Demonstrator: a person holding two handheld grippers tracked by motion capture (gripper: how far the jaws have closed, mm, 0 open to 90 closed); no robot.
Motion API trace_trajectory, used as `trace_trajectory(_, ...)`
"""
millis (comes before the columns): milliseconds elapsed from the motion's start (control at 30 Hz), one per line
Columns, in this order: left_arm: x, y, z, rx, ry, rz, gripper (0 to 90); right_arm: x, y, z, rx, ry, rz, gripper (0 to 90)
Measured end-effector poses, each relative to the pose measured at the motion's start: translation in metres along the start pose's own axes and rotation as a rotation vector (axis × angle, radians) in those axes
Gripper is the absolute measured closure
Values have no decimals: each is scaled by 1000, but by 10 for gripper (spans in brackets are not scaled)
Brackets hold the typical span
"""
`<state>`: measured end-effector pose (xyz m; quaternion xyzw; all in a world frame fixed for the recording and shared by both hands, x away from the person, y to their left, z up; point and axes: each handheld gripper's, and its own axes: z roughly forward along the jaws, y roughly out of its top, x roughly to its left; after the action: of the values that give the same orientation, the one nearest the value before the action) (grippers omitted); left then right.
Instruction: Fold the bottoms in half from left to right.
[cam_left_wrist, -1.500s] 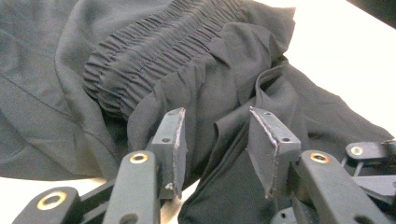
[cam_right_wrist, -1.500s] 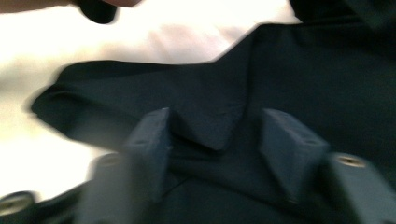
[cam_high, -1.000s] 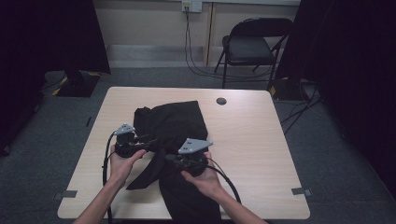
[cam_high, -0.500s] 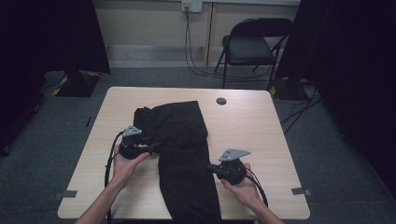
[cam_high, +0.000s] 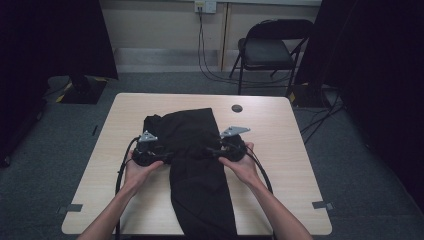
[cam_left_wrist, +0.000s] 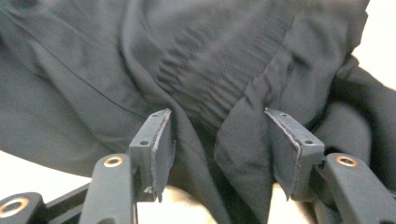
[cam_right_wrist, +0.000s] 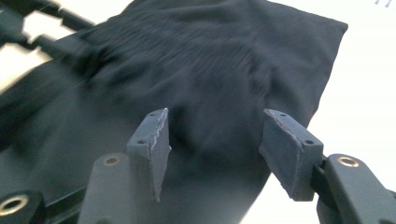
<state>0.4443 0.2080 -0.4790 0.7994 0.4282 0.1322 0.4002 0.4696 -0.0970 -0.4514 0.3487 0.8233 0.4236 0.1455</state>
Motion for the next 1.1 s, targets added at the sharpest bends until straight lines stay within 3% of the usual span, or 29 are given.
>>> trace_trajectory(100,0,-1,10,14,9,3,398,-11,7,27,26,-16,24,373)
trace_trajectory(167,0,-2,13,28,9,28,421,-13,7,39,55,-17,30,367)
trace_trajectory(267,5,-1,11,17,-14,16,623,-16,4,52,80,-7,61,391)
trace_trajectory(300,7,1,9,15,-24,8,713,-18,2,55,77,-2,90,494)
trace_trajectory(367,7,9,4,-4,-25,13,785,-17,3,54,53,11,89,682)
trace_trajectory(400,7,13,0,-33,-24,13,802,-16,6,52,47,7,76,727)
trace_trajectory(433,7,20,-3,-61,-25,-12,810,-15,9,49,42,10,68,740)
trace_trajectory(533,6,42,-13,-103,-8,17,812,-17,31,30,-23,-15,61,751)
trace_trajectory(567,6,52,-19,-137,-7,14,812,-19,38,24,-44,-20,59,751)
trace_trajectory(667,2,86,-44,-221,4,37,812,-24,70,-3,-145,-26,73,752)
trace_trajectory(767,-11,115,-76,-302,-3,95,811,-24,96,-31,-226,-31,59,753)
trace_trajectory(833,-20,123,-96,-346,-13,121,810,-21,109,-55,-293,-19,42,754)
trace_trajectory(933,-41,120,-123,-394,-53,159,806,-9,116,-91,-374,13,11,753)
trace_trajectory(967,-47,115,-129,-396,-69,172,805,-4,115,-101,-377,20,-10,753)
trace_trajectory(1033,-59,97,-134,-362,-89,186,800,8,105,-118,-379,33,-46,752)
trace_trajectory(1100,-67,72,-129,-324,-120,183,798,19,87,-126,-341,46,-66,751)
